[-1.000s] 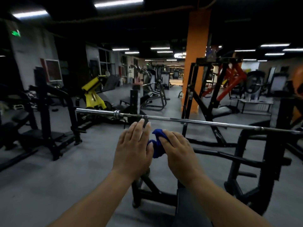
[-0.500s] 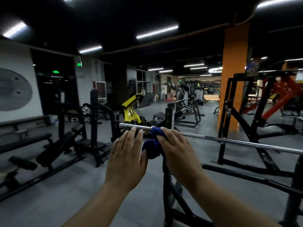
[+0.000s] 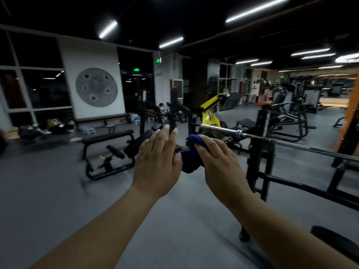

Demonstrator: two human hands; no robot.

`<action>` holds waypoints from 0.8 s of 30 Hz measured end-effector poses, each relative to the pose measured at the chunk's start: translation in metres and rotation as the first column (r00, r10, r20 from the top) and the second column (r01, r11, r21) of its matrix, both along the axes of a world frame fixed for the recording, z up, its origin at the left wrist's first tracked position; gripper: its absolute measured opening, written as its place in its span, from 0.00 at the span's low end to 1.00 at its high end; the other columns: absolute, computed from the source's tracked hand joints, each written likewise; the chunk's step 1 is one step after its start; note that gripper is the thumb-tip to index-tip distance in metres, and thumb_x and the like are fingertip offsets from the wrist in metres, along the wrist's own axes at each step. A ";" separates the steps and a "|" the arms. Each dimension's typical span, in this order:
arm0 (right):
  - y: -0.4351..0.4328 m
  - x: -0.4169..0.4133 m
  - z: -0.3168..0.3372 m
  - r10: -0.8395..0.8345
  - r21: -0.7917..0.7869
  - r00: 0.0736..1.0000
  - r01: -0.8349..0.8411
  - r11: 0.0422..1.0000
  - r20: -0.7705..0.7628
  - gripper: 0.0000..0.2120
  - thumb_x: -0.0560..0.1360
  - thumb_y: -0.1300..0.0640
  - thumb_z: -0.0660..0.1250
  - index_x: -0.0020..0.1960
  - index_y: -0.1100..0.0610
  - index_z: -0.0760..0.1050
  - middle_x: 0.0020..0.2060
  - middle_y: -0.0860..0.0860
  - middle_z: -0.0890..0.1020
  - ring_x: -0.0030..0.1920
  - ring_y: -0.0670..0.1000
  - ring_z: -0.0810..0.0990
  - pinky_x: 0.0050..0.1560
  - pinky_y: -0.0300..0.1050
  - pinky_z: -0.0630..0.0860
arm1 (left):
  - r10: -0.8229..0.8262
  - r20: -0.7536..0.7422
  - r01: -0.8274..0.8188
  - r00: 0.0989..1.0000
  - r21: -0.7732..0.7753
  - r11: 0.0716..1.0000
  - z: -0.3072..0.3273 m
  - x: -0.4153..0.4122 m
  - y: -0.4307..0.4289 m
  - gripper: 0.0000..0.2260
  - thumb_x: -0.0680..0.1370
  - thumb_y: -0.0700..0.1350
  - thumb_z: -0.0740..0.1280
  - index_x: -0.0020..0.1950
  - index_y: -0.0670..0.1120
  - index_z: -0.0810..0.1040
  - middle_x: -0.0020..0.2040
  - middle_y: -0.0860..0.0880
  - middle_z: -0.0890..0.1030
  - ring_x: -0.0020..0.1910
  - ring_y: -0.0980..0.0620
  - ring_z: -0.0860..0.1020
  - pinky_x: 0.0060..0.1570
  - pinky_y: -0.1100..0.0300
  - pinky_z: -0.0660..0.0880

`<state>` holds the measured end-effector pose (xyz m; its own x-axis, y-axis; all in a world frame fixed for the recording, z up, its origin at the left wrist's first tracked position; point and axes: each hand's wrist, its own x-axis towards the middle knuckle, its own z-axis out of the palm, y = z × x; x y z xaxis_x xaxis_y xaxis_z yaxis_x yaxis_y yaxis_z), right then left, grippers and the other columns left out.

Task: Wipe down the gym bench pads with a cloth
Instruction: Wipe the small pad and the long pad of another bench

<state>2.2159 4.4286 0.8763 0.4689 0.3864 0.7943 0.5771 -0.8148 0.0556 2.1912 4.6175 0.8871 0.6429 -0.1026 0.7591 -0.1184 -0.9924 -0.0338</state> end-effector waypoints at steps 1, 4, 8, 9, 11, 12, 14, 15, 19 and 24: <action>0.023 -0.006 -0.007 0.018 -0.007 1.000 -0.018 1.000 -0.005 0.27 0.73 0.62 0.64 0.72 0.56 0.70 0.71 0.54 0.70 0.69 0.58 0.70 0.67 0.57 0.72 | 0.015 -0.013 -0.015 1.000 -0.011 1.000 -0.004 -0.011 0.021 0.26 0.80 0.52 0.55 0.77 0.44 0.63 0.77 0.43 0.65 0.75 0.43 0.64 0.71 0.43 0.66; 0.100 -0.023 -0.027 0.053 -0.017 0.997 -0.054 0.998 -0.053 0.30 0.70 0.65 0.71 0.71 0.56 0.71 0.70 0.54 0.71 0.68 0.59 0.71 0.64 0.58 0.74 | 0.070 -0.064 -0.072 0.996 -0.033 0.997 -0.021 -0.043 0.098 0.26 0.81 0.52 0.54 0.78 0.45 0.61 0.78 0.44 0.62 0.76 0.44 0.63 0.71 0.42 0.66; 0.215 -0.041 -0.039 0.146 -0.009 0.987 -0.147 0.989 -0.070 0.31 0.68 0.65 0.73 0.70 0.56 0.72 0.70 0.54 0.72 0.68 0.59 0.70 0.64 0.57 0.74 | 0.185 -0.112 -0.193 0.976 -0.059 0.980 -0.036 -0.091 0.208 0.27 0.81 0.55 0.50 0.79 0.47 0.61 0.79 0.46 0.62 0.76 0.43 0.63 0.71 0.41 0.66; 0.247 -0.046 -0.040 0.183 -0.008 0.980 -0.184 0.983 -0.072 0.30 0.69 0.65 0.71 0.71 0.55 0.72 0.71 0.53 0.71 0.69 0.58 0.69 0.64 0.57 0.73 | 0.219 -0.124 -0.227 0.968 -0.056 0.972 -0.036 -0.103 0.236 0.27 0.81 0.55 0.50 0.79 0.47 0.62 0.79 0.45 0.62 0.76 0.43 0.63 0.71 0.41 0.66; 0.312 -0.061 -0.041 0.253 -0.017 0.962 -0.256 0.967 -0.099 0.30 0.70 0.65 0.70 0.71 0.55 0.71 0.72 0.53 0.70 0.70 0.58 0.69 0.65 0.58 0.72 | 0.293 -0.126 -0.301 0.948 -0.050 0.952 -0.037 -0.127 0.297 0.27 0.81 0.55 0.50 0.79 0.47 0.61 0.79 0.45 0.62 0.76 0.43 0.63 0.71 0.42 0.65; 0.343 -0.067 -0.041 0.288 -0.028 0.953 -0.292 0.956 -0.099 0.29 0.70 0.65 0.71 0.71 0.55 0.72 0.72 0.53 0.70 0.70 0.58 0.69 0.66 0.58 0.71 | 0.322 -0.129 -0.332 0.938 -0.057 0.942 -0.038 -0.139 0.325 0.27 0.81 0.55 0.50 0.79 0.47 0.60 0.79 0.45 0.61 0.76 0.43 0.63 0.71 0.42 0.65; 0.396 -0.077 -0.039 0.348 -0.044 0.932 -0.353 0.934 -0.100 0.29 0.70 0.65 0.71 0.71 0.56 0.71 0.71 0.53 0.70 0.69 0.58 0.69 0.67 0.57 0.71 | 0.370 -0.125 -0.381 0.920 -0.073 0.922 -0.039 -0.158 0.371 0.27 0.81 0.54 0.52 0.79 0.47 0.60 0.79 0.45 0.61 0.75 0.43 0.64 0.70 0.42 0.65; 0.420 -0.080 -0.038 0.377 -0.046 0.921 -0.382 0.923 -0.099 0.30 0.70 0.65 0.72 0.71 0.56 0.71 0.71 0.53 0.70 0.69 0.58 0.69 0.67 0.57 0.71 | 0.398 -0.119 -0.407 0.910 -0.071 0.911 -0.039 -0.165 0.392 0.26 0.81 0.54 0.52 0.79 0.47 0.59 0.79 0.44 0.61 0.75 0.43 0.64 0.70 0.42 0.65; 0.505 -0.082 -0.036 0.462 -0.063 0.881 -0.469 0.881 -0.102 0.30 0.72 0.63 0.71 0.72 0.55 0.69 0.71 0.51 0.69 0.70 0.56 0.67 0.68 0.56 0.69 | 0.469 -0.125 -0.480 0.874 -0.085 0.873 -0.044 -0.180 0.465 0.27 0.81 0.55 0.49 0.80 0.47 0.58 0.80 0.45 0.60 0.76 0.44 0.62 0.72 0.45 0.64; 0.587 -0.054 -0.054 0.545 -0.073 0.832 -0.553 0.830 -0.108 0.30 0.70 0.64 0.73 0.71 0.56 0.71 0.70 0.52 0.71 0.69 0.56 0.68 0.67 0.56 0.70 | 0.530 -0.174 -0.549 0.830 -0.087 0.831 -0.068 -0.169 0.537 0.28 0.82 0.54 0.51 0.81 0.48 0.54 0.81 0.46 0.57 0.79 0.46 0.58 0.75 0.47 0.60</action>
<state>2.1620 5.0159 0.8222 0.2158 0.6718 0.7086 0.9333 -0.3551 0.0524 2.0227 5.1548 0.8195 0.6646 0.3831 0.6414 0.4436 -0.8932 0.0738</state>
